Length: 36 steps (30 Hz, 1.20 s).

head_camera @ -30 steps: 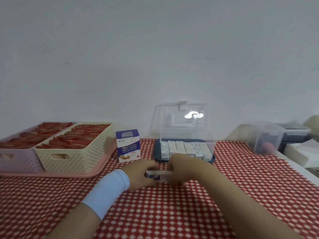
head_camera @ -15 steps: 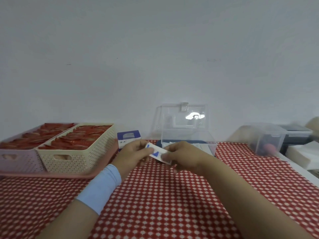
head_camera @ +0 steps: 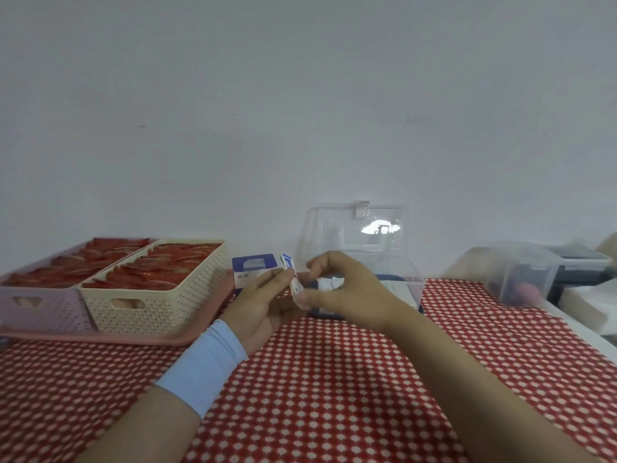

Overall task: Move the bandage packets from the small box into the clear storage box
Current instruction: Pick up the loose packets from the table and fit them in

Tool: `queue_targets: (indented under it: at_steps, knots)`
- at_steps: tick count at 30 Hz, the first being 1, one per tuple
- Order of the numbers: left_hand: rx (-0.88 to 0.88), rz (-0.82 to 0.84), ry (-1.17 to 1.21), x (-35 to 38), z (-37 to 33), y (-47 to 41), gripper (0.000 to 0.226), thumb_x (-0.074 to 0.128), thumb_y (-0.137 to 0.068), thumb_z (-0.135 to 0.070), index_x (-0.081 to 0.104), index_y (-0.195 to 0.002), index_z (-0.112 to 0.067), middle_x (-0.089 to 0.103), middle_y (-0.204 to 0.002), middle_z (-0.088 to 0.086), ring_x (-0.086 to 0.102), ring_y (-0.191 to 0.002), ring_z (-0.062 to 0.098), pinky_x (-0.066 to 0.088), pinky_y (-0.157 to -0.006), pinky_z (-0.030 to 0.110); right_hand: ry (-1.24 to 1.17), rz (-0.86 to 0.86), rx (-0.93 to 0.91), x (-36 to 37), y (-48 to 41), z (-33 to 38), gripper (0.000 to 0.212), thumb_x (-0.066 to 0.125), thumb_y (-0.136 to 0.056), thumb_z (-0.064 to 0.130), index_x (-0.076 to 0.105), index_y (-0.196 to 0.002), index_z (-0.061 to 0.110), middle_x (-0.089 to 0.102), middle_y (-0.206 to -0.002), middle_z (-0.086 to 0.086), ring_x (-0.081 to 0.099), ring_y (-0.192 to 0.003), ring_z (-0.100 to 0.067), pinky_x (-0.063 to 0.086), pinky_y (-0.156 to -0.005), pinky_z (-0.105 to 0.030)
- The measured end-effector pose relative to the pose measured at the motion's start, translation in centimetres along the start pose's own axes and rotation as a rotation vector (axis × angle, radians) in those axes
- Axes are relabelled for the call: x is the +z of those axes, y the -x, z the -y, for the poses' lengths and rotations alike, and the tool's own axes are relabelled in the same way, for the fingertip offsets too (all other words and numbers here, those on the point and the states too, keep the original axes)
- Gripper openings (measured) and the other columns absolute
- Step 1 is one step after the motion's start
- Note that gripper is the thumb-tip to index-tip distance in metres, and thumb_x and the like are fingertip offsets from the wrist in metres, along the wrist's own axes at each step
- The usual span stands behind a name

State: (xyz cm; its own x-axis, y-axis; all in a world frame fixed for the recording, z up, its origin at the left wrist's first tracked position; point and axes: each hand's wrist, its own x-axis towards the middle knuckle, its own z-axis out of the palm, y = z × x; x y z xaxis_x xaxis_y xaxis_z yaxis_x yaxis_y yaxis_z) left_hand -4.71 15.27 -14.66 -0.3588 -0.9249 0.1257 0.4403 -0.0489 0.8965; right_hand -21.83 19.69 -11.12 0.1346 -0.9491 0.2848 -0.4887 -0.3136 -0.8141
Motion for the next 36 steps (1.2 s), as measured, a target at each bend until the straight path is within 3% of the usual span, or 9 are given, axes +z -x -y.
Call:
queue_targets:
  at_steps: [5, 9, 12, 17, 22, 26, 30, 33, 36]
  knots:
    - [-0.074, 0.098, -0.044, 0.2, 0.5, 0.4, 0.018, 0.062, -0.087, -0.024, 0.073, -0.091, -0.011, 0.072, -0.095, 0.013, 0.071, -0.078, 0.025, 0.057, -0.063, 0.035, 0.275, 0.164, -0.188, -0.1, 0.4, 0.1, 0.046, 0.094, -0.059, 0.034, 0.057, -0.085, 0.033, 0.039, -0.145, 0.029, 0.048, -0.125, 0.003, 0.039, -0.096, -0.014]
    - [-0.145, 0.153, -0.032, 0.0, 0.7, 0.6, 0.012, 0.068, -0.086, -0.019, 0.068, -0.079, -0.01, 0.07, -0.087, 0.012, 0.069, -0.071, 0.022, 0.057, -0.058, 0.031, 0.287, 0.129, -0.239, 0.3, 0.2, -0.4, 0.04, 0.093, -0.063, 0.031, 0.058, -0.082, 0.027, 0.057, -0.117, 0.022, 0.06, -0.103, 0.001, 0.054, -0.089, -0.021]
    - [-0.177, 0.181, 0.012, 0.0, 0.6, 0.8, 0.024, 0.076, -0.073, -0.018, 0.068, -0.094, -0.008, 0.071, -0.095, 0.013, 0.072, -0.079, 0.023, 0.06, -0.063, 0.032, 0.283, 0.118, -0.233, 0.5, 0.1, -0.6, 0.037, 0.091, -0.065, 0.033, 0.059, -0.082, 0.027, 0.059, -0.109, 0.019, 0.063, -0.098, -0.002, 0.057, -0.087, -0.026]
    - [-0.227, 0.19, 0.072, 0.0, 0.6, 0.9, 0.036, 0.07, -0.084, -0.016, 0.066, -0.118, -0.006, 0.07, -0.113, 0.017, 0.07, -0.094, 0.029, 0.061, -0.073, 0.041, 0.119, 0.212, -0.101, -0.3, 0.3, -0.3, 0.036, 0.087, -0.069, 0.037, 0.061, -0.093, 0.03, 0.067, -0.107, 0.015, 0.066, -0.098, -0.004, 0.057, -0.089, -0.032]
    - [-0.23, 0.198, -0.01, 0.3, 0.2, 1.5, 0.037, 0.058, -0.08, -0.013, 0.06, -0.116, -0.005, 0.073, -0.087, 0.014, 0.074, -0.075, 0.024, 0.062, -0.063, 0.033, -0.018, 0.137, -0.034, -1.8, -0.6, -0.6, 0.033, 0.066, -0.095, 0.018, 0.059, -0.126, 0.026, 0.074, -0.1, 0.006, 0.071, -0.096, -0.011, 0.054, -0.1, -0.039]
    - [-0.269, 0.246, -0.101, 0.9, 0.1, 1.7, 0.04, 0.056, -0.083, -0.011, 0.057, -0.123, -0.004, 0.075, -0.095, 0.012, 0.074, -0.082, 0.025, 0.062, -0.065, 0.031, 0.055, 0.232, -0.031, -2.9, -0.6, -0.6, 0.012, 0.069, -0.093, 0.018, 0.076, -0.103, 0.018, 0.077, -0.093, 0.007, 0.074, -0.089, -0.012, 0.058, -0.091, -0.031]
    - [-0.238, 0.203, -0.432, 1.5, -0.2, 1.2, 0.026, 0.058, -0.095, -0.009, 0.061, -0.12, -0.002, 0.074, -0.107, 0.016, 0.073, -0.098, 0.031, 0.06, -0.085, 0.041, 0.139, 0.198, 0.013, -3.6, -0.9, -1.1, 0.011, 0.07, -0.093, 0.02, 0.079, -0.09, 0.017, 0.076, -0.08, 0.012, 0.069, -0.072, -0.005, 0.053, -0.072, -0.02]
    - [0.033, 0.076, -0.947, 2.3, -0.4, 0.2, 0.008, 0.072, -0.087, -0.016, 0.072, -0.095, -0.012, 0.077, -0.09, 0.003, 0.073, -0.084, 0.014, 0.059, -0.086, 0.038, 0.154, 0.148, 0.027, -4.3, -1.2, -1.5, 0.008, 0.072, -0.09, 0.017, 0.079, -0.086, 0.019, 0.075, -0.075, 0.008, 0.063, -0.063, -0.003, 0.051, -0.065, -0.017]
    - [0.187, -0.014, -1.056, 3.6, -0.3, -0.8, 0.007, 0.079, -0.08, -0.025, 0.073, -0.079, -0.022, 0.072, -0.073, -0.007, 0.067, -0.07, 0.007, 0.058, -0.08, 0.035, 0.163, 0.079, 0.06, -5.3, -1.5, -1.5, 0.005, 0.073, -0.087, 0.015, 0.077, -0.083, 0.016, 0.07, -0.067, 0.004, 0.058, -0.056, -0.004, 0.044, -0.052, -0.013]
